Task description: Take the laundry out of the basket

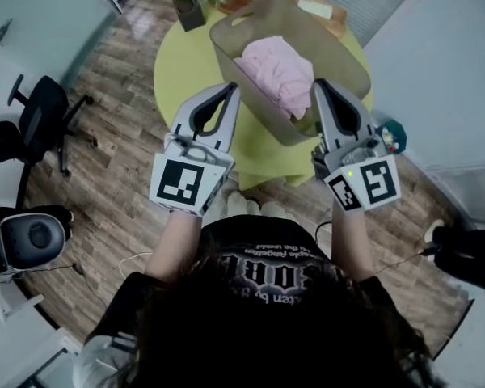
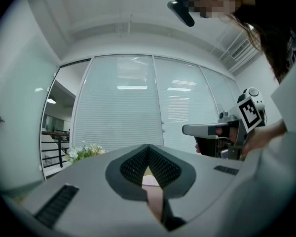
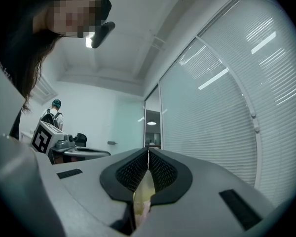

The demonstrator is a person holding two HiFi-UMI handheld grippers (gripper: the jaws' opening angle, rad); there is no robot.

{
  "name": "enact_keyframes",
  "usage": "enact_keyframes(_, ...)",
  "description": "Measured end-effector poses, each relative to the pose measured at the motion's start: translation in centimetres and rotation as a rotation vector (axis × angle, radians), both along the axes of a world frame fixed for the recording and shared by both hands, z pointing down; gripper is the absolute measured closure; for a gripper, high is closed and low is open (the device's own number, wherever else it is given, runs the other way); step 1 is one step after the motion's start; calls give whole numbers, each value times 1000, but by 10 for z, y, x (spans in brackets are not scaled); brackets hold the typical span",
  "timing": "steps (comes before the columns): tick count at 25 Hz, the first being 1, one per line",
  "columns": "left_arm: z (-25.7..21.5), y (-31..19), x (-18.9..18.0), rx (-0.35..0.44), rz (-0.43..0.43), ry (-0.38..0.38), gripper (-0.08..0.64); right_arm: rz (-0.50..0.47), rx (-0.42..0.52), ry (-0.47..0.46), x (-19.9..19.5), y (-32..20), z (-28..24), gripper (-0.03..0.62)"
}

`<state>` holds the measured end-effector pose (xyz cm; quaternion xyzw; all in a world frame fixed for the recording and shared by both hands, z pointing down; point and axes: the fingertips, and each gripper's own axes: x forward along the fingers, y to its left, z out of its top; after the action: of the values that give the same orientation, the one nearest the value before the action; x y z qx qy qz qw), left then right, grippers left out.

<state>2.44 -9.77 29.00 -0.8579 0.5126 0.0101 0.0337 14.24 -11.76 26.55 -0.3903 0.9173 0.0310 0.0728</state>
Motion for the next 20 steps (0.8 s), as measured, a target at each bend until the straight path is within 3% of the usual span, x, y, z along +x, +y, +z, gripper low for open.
enact_keyframes(8,0,-17,-7,-1,-38,1,560,-16,-8,-16,-7,-23,2,563)
enact_keyframes(20,2,-62,-18,-9,17,-17,560,38,-49,-4,-16,-72,18,563)
